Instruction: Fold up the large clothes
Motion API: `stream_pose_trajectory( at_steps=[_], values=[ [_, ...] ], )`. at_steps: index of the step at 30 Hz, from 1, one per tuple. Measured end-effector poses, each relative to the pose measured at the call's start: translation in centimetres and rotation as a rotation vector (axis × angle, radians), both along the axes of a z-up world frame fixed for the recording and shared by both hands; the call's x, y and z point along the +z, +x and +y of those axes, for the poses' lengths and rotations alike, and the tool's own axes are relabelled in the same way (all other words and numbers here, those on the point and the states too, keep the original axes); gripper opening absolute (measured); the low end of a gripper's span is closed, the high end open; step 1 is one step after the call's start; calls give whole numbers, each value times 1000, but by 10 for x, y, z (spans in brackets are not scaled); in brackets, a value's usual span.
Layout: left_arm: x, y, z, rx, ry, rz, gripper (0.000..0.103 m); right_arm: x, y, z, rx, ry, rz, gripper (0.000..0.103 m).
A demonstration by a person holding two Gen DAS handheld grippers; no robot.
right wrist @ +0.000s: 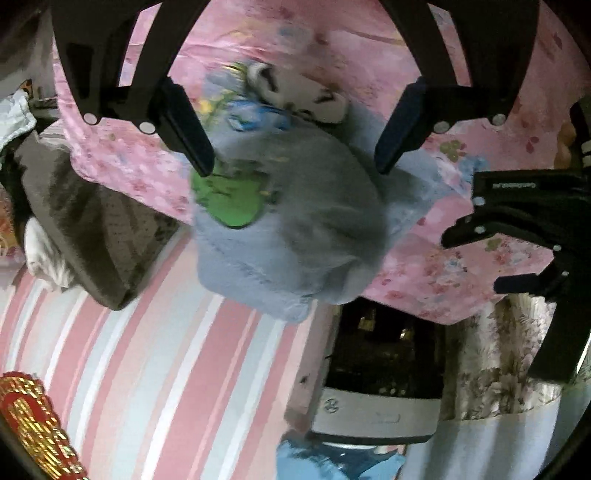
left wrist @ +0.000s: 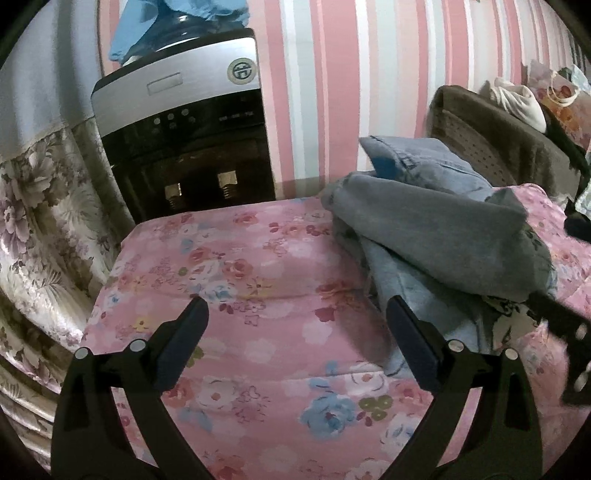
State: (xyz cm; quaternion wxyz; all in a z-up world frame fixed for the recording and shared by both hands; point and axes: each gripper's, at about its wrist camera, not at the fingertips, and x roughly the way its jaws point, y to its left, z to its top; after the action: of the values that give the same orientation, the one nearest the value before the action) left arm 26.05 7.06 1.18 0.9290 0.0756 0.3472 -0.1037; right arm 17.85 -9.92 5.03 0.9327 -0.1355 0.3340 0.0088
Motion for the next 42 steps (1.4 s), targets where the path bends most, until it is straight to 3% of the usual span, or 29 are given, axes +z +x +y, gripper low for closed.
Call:
stream_pose_trajectory(
  at_steps=[12,23,28,29,30,32,42],
  values=[
    [21,-25,-29,-48,4,-43,96,15,-3,-87,-120,76,-49,86],
    [71,-25,-78,-67,-29,-87,99,6,9,-130,-138,193,-50,86],
    [58,-4,-121,-117,12,-43,98,-4,17,-142,-149,230,-27,86],
    [49,2,-126,-111,38,-30,85,-7,18,-143,-149,233,-23,86],
    [37,10,-130,-100,80,-3,51,-9,18,-143,-147,235,-20,86],
    [22,17,-122,-129,35,69,29,-14,19,-143,-139,244,-13,86],
    [-14,-14,-59,-81,-48,91,18,-29,21,-121,-108,248,13,86]
  ],
)
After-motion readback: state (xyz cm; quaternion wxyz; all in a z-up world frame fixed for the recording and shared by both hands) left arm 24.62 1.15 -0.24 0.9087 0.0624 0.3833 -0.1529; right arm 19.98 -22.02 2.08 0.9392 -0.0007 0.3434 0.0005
